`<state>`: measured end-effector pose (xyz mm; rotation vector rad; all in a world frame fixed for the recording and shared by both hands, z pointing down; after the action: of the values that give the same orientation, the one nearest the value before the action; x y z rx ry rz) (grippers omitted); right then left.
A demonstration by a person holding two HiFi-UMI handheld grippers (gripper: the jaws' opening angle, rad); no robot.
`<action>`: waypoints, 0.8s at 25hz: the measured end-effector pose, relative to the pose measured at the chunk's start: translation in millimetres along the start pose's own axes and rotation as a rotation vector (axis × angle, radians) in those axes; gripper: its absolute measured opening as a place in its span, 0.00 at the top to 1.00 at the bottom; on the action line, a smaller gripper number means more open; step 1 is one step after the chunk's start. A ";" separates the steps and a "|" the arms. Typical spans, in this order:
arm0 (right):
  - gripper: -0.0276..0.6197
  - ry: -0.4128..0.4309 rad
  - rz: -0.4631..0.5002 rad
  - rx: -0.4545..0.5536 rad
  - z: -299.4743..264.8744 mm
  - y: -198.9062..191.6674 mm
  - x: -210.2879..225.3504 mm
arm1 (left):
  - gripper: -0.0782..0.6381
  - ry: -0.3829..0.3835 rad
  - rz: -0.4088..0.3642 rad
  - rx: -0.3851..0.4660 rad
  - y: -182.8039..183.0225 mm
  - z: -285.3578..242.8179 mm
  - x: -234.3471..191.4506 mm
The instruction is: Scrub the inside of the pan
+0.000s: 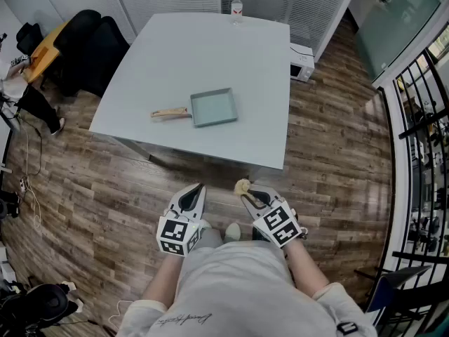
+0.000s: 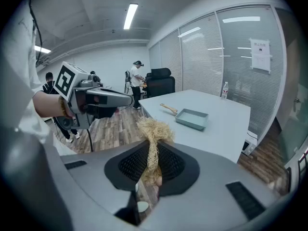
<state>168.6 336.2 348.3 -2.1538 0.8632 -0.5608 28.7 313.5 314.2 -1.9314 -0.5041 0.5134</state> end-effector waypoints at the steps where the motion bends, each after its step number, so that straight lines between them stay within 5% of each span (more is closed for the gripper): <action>1: 0.85 0.002 0.009 0.000 -1.6 1.8 -2.4 | 0.87 0.003 -0.002 0.005 2.0 2.4 -2.8; 20: 0.85 0.034 0.022 0.040 1.3 8.3 -23.4 | 0.87 0.046 -0.013 0.012 3.5 27.2 0.5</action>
<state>150.1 349.6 338.3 -2.1014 0.8852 -0.6000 14.3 332.4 300.7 -1.9228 -0.4828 0.4613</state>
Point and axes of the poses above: the fingertips, and each gripper's own axes: z backward along the fingers, x to its right, y out of its top, the point moved 3 cm from there along z, backward along the fingers, and after that the axes turned 1 degree about -z, right-handed, at the moved point
